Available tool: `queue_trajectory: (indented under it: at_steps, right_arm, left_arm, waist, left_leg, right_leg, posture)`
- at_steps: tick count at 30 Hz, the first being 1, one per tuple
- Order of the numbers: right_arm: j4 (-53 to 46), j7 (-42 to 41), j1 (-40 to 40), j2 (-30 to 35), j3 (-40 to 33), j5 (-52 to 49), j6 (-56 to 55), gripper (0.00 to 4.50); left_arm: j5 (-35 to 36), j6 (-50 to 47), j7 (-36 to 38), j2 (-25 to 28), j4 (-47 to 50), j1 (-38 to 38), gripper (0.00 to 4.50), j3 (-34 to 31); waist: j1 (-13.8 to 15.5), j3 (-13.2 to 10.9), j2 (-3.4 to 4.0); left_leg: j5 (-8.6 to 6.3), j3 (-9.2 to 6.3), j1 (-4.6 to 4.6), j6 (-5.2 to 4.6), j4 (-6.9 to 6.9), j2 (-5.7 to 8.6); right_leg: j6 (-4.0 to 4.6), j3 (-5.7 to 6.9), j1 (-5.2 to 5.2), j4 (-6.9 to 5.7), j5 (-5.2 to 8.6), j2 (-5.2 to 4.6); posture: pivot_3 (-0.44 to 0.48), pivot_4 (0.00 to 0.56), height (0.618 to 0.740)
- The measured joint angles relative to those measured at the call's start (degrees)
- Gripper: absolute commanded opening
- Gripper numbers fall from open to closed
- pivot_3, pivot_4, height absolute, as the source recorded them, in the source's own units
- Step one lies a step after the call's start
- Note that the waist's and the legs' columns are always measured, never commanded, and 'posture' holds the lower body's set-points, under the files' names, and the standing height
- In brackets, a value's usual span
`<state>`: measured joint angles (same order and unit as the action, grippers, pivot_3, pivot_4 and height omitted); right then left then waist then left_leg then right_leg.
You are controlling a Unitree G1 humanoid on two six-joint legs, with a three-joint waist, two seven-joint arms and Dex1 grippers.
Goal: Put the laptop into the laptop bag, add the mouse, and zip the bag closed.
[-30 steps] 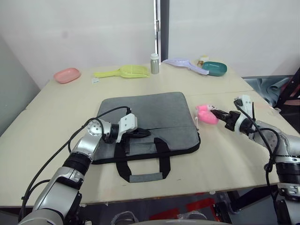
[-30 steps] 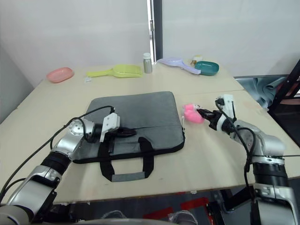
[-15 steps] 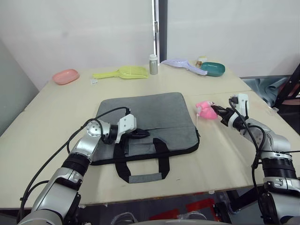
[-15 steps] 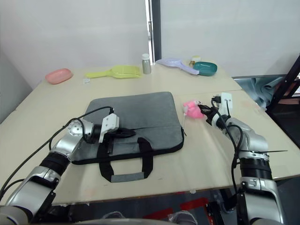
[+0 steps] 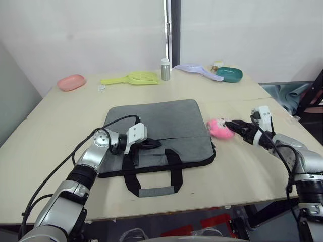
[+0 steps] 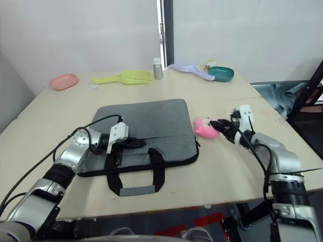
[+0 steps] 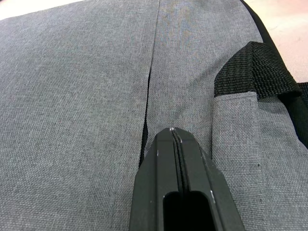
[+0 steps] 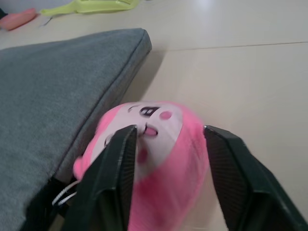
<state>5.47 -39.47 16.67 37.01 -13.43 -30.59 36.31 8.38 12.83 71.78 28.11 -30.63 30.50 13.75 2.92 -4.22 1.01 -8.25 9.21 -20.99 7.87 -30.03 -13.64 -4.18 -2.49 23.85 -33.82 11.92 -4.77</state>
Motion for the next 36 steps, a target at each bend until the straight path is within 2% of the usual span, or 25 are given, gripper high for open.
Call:
queue_trajectory:
  at_steps: [3,7,11,13,16,20,22,25,28,31,36]
  right_arm:
    - [-1.2,-2.5,-1.9,3.4,-1.5,0.8,-1.6,4.32]
    - [-1.7,-8.0,-4.0,6.5,-2.3,0.9,-5.4,4.43]
    - [-1.7,-17.7,-6.7,12.5,-2.4,2.8,-13.7,4.50]
    - [-1.1,-20.1,-6.6,14.1,-2.5,4.7,-19.1,4.50]
    - [1.5,-21.1,-6.4,14.2,-2.4,7.2,-25.2,4.50]
    - [5.5,-19.3,-5.4,13.5,-2.5,9.5,-30.7,4.50]
    - [7.2,-17.9,-5.3,13.2,-2.8,9.9,-32.2,4.50]
    - [7.9,-15.7,-4.9,11.5,-3.4,10.5,-33.5,4.50]
    - [7.6,-13.5,-4.6,9.5,-3.5,10.6,-33.7,4.50]
    - [7.9,-10.6,-4.5,8.1,-3.6,10.9,-33.7,4.50]
    - [9.1,-10.3,-3.2,8.3,-3.7,10.7,-32.9,4.50]
  left_arm:
    - [0.0,0.0,0.0,0.1,-0.1,0.0,0.00,-0.2]
    - [0.5,0.1,-0.7,-0.1,0.0,-0.2,0.00,-0.7]
    - [5.6,-5.7,-2.2,-0.1,5.4,-4.6,1.13,-5.6]
    - [8.8,-9.8,-2.9,0.6,9.4,-7.4,1.92,-8.1]
    - [11.3,-13.1,-6.2,3.6,13.7,-11.3,2.93,-13.1]
    - [13.5,-16.6,-12.4,9.3,16.3,-17.3,4.36,-23.0]
    - [13.8,-16.9,-15.7,13.1,15.4,-20.5,4.46,-29.6]
    - [14.5,-17.6,-19.3,14.1,14.5,-22.5,4.46,-35.9]
    - [14.4,-17.5,-20.3,16.2,13.2,-24.7,4.46,-38.9]
    - [14.4,-17.2,-19.8,20.9,9.3,-26.1,4.46,-42.9]
    - [12.2,-15.5,-19.5,28.0,0.8,-23.6,4.46,-44.1]
  waist:
    - [-0.2,0.0,0.00]
    - [-0.1,0.0,-0.03]
    - [-0.5,-0.4,-0.19]
    - [-0.7,-0.7,-0.43]
    - [-0.7,-1.1,-0.83]
    - [-0.8,-1.5,-1.01]
    - [-0.7,-1.9,-1.18]
    - [0.2,-2.2,-1.21]
    - [0.9,-2.4,-1.49]
    - [1.0,-2.6,-1.65]
    - [1.6,-2.6,-1.65]
  left_leg:
    - [0.00,0.01,0.00,-0.01,0.00,0.00]
    - [-0.01,0.02,-0.03,-0.02,-0.02,0.00]
    - [-0.06,0.16,-0.16,-0.09,-0.02,-0.08]
    - [-0.07,0.20,-0.21,-0.09,-0.02,-0.23]
    - [-0.07,0.19,-0.34,-0.08,-0.07,-0.55]
    - [-0.23,0.15,-1.06,-0.11,-0.57,-0.57]
    - [-0.19,0.11,-1.16,-0.59,-0.84,-0.61]
    - [-0.47,0.08,-1.38,-0.79,-1.27,-0.57]
    - [-0.58,0.03,-1.37,-0.82,-1.47,-0.60]
    - [-0.61,-0.04,-1.36,-0.76,-1.56,-0.64]
    - [-0.82,-0.08,-1.26,-0.42,-1.84,-0.63]
  right_leg:
    - [-0.01,-0.02,0.02,0.01,0.00,0.01]
    - [-0.03,-0.02,0.04,0.01,0.01,-0.01]
    - [0.00,-0.09,0.25,0.01,0.00,0.07]
    - [0.08,-0.09,0.35,0.01,-0.02,0.24]
    - [0.28,-0.06,0.57,-0.09,-0.03,0.60]
    - [0.30,-0.08,1.17,-0.18,-0.11,0.61]
    - [0.31,-0.06,1.16,-0.16,-0.11,0.63]
    - [0.27,-0.02,1.11,-0.11,-0.13,0.52]
    - [0.27,0.01,1.04,-0.19,-0.13,0.52]
    - [0.27,0.03,1.02,-0.29,-0.13,0.56]
    - [0.26,-0.02,0.97,-0.63,-0.14,0.54]
  posture:
    - [0.000,0.150,0.740]
    - [0.000,0.150,0.740]
    - [0.000,0.150,0.740]
    - [0.000,0.150,0.740]
    - [0.000,0.150,0.740]
    - [0.000,0.150,0.740]
    - [0.000,0.150,0.740]
    - [0.000,0.150,0.740]
    - [0.000,0.150,0.740]
    - [0.000,0.150,0.740]
    - [0.000,0.150,0.740]
